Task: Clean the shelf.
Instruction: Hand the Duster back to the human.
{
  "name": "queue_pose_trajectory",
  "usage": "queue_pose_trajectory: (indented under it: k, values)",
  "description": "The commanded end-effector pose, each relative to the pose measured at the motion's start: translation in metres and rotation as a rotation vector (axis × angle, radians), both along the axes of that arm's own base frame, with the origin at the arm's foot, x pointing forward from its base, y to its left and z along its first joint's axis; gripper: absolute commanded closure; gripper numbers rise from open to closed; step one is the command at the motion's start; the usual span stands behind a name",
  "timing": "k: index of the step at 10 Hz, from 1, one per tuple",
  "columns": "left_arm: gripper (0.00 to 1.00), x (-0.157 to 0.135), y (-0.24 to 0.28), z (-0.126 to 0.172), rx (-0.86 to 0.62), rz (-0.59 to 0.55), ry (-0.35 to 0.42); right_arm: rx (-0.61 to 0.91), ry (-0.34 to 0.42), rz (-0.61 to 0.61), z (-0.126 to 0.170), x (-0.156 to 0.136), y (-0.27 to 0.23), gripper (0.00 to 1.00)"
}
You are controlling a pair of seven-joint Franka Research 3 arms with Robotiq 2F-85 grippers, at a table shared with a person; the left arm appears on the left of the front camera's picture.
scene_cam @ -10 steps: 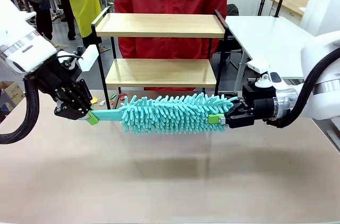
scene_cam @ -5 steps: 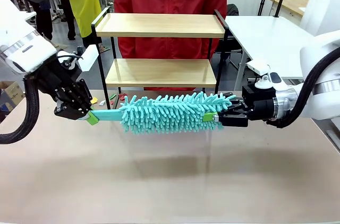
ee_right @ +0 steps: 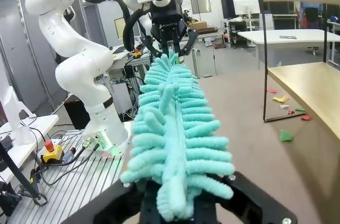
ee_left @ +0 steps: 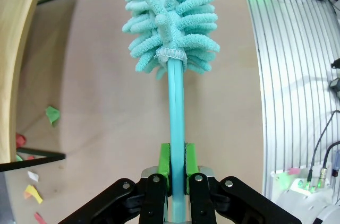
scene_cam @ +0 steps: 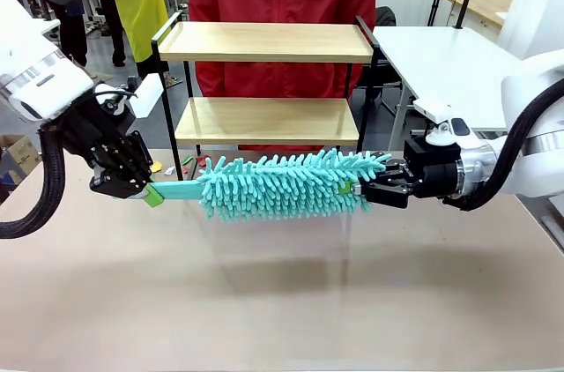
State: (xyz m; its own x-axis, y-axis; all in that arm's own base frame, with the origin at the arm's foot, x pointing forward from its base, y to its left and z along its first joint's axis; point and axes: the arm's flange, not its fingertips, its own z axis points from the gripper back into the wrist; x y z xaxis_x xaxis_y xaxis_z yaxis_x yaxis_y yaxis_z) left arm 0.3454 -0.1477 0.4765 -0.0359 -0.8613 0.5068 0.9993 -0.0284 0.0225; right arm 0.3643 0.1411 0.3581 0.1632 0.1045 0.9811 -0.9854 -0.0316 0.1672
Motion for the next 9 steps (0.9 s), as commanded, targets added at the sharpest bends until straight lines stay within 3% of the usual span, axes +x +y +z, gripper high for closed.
queue_pose_trajectory:
  k: [1, 2, 3, 4, 5, 6, 8, 9]
  values:
    - [0.87, -0.001, -0.001, 0.003, -0.004, 0.004, 0.005, 0.017, -0.064, 0.019, -0.002, -0.037, -0.005, 1.00]
    - [0.87, -0.001, -0.001, 0.003, -0.004, 0.004, 0.005, 0.016, -0.047, 0.037, -0.002, -0.034, -0.004, 1.00]
    - [0.87, -0.001, -0.001, 0.003, -0.004, 0.004, 0.005, 0.001, -0.013, 0.004, 0.000, 0.000, 0.000, 1.00]
    - [0.31, 0.000, 0.000, 0.000, 0.000, 0.001, 0.000, 0.001, -0.013, 0.004, 0.000, 0.000, 0.000, 1.00]
    - [0.30, -0.003, -0.001, 0.009, 0.001, 0.030, -0.016, 0.001, -0.013, 0.004, 0.000, 0.000, 0.000, 1.00]
    - [0.00, -0.004, 0.001, 0.019, -0.020, 0.037, -0.022, 0.001, -0.013, 0.004, 0.000, 0.000, 0.000, 1.00]
    - [0.00, -0.006, 0.022, 0.039, -0.118, 0.058, -0.019, 0.001, -0.013, 0.004, 0.000, 0.000, 0.000, 1.00]
    - [0.05, -0.005, 0.042, 0.049, -0.208, 0.063, -0.003, 0.001, -0.013, 0.004, 0.000, 0.000, 0.000, 1.00]
